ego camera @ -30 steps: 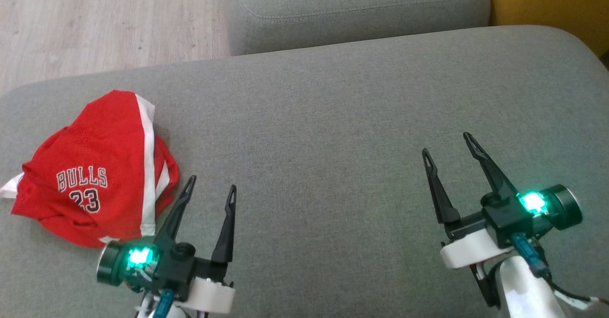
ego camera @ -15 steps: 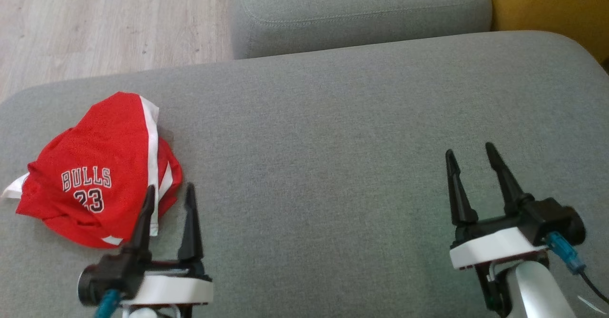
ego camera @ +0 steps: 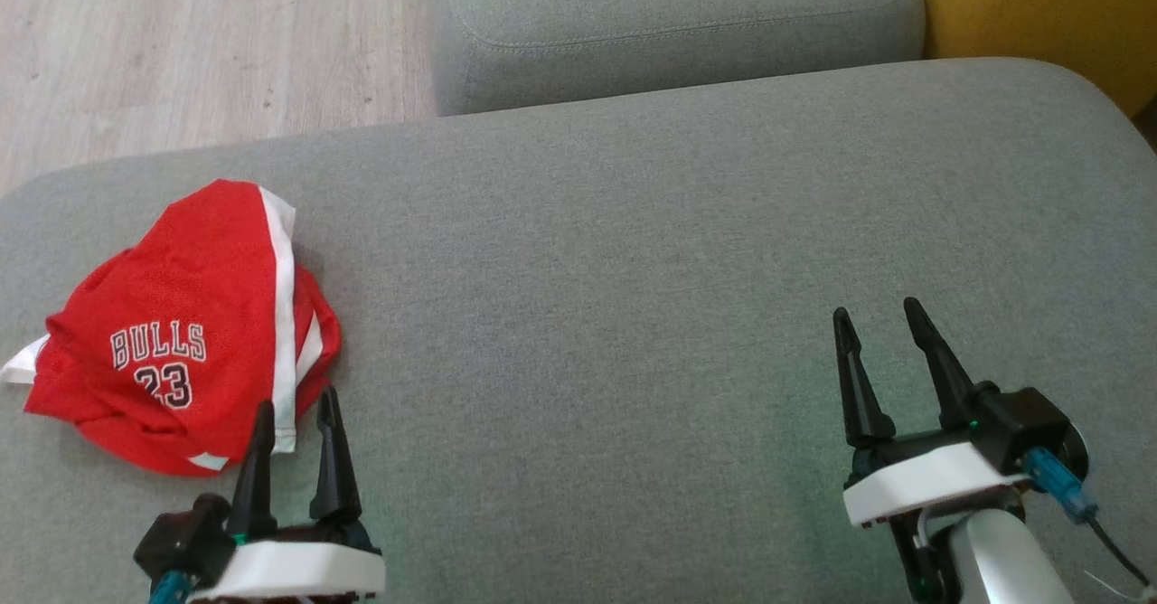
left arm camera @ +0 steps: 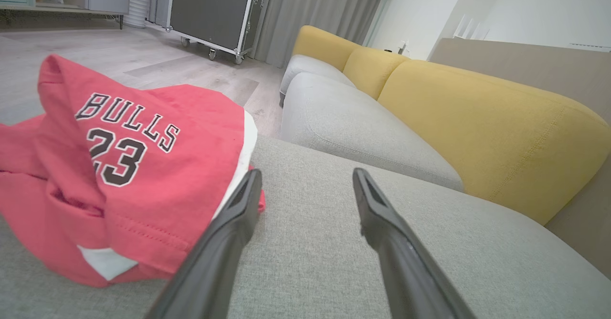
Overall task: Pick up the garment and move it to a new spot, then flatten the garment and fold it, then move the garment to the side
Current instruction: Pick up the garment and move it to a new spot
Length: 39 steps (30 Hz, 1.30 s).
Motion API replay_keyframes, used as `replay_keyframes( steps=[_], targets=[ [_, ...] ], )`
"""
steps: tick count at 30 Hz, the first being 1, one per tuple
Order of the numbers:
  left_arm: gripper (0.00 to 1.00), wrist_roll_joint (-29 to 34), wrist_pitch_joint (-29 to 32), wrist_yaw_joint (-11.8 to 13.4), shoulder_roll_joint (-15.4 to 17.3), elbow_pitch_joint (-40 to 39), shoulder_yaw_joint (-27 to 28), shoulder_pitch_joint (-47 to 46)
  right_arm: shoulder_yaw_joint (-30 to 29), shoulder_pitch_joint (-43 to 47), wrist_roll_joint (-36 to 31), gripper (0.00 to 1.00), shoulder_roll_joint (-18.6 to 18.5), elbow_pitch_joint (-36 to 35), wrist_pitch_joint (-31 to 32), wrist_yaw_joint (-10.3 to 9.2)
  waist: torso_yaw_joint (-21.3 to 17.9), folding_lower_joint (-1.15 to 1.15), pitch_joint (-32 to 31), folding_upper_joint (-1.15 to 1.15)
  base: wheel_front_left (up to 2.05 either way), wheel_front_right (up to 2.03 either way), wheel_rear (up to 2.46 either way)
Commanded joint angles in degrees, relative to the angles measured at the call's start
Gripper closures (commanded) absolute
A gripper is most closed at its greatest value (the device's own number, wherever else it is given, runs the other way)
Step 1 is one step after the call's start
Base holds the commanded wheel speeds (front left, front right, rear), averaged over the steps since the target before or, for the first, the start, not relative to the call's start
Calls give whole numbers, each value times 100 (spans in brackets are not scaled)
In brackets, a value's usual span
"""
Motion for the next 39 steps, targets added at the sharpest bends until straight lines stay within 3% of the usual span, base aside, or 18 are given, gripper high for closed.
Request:
replay_keyframes(
  steps=[1, 12, 30, 39],
  targets=[
    [0, -4, -55, -21, -5, -137, 180, -259, 140, -172, 35, 0, -38, -149, -61, -4, 2, 0, -1, 0, 0, 0, 0],
    [0, 88, -55, -50, -5, -139, 239, -298, 116, -161, -11, 0, -38, -175, -61, -4, 141, 0, -33, 0, 0, 0, 0],
    [0, 316, -55, -63, -6, -99, 558, 24, 612, 53, 101, 0, -38, -135, -61, -4, 1315, 0, -394, 0, 0, 0, 0],
    [0, 447, -55, -94, -6, -127, 646, 155, 876, 151, 203, 0, -38, -84, -61, -4, 1705, 0, -527, 0, 0, 0, 0]
  ],
)
